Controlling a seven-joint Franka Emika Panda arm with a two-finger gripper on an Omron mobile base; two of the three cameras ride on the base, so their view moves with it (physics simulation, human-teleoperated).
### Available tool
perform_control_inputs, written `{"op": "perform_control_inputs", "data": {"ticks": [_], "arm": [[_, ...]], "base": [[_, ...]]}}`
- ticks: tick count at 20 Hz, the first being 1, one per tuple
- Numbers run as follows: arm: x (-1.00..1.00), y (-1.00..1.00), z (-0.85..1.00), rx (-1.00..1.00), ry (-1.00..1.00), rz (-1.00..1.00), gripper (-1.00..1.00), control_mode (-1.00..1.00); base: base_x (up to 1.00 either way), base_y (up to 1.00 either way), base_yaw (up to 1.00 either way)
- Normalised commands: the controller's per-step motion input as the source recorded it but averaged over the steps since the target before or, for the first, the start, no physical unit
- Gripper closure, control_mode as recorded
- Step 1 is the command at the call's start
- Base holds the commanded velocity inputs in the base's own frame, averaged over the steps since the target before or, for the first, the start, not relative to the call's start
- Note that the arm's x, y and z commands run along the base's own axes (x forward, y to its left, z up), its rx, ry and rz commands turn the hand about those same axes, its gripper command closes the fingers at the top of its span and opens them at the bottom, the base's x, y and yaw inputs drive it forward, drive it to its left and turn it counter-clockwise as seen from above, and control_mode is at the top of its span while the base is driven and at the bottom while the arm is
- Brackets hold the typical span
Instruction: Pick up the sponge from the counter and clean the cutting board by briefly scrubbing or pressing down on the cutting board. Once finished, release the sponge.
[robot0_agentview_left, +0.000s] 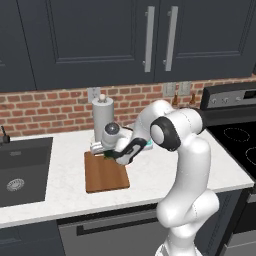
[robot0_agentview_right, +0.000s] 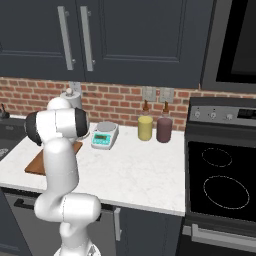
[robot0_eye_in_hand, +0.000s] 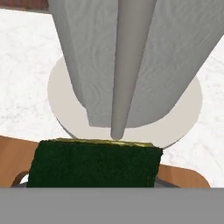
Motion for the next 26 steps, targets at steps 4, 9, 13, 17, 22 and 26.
{"op": "perform_control_inputs", "data": {"ticks": [4,9,13,17,22,26], "arm": [[0.0,0.01,0.06,0.01,0.3,-0.13,1.0,-1.0],[-0.01,0.02,0.03,0.0,0.32,-0.02,1.0,-1.0],[-0.38,0.16,0.0,0.0,0.21,0.0,1.0,-1.0],[-0.69,0.24,-0.05,0.0,0.05,0.0,1.0,-1.0],[-0.8,0.31,0.0,0.0,0.01,0.0,1.0,-1.0],[-0.38,0.36,-0.04,0.0,0.0,0.0,1.0,-1.0]], "base": [[0.0,0.0,0.0],[0.0,0.0,0.0],[0.0,0.0,0.0],[0.0,0.0,0.0],[0.0,0.0,0.0],[0.0,0.0,0.0]]}}
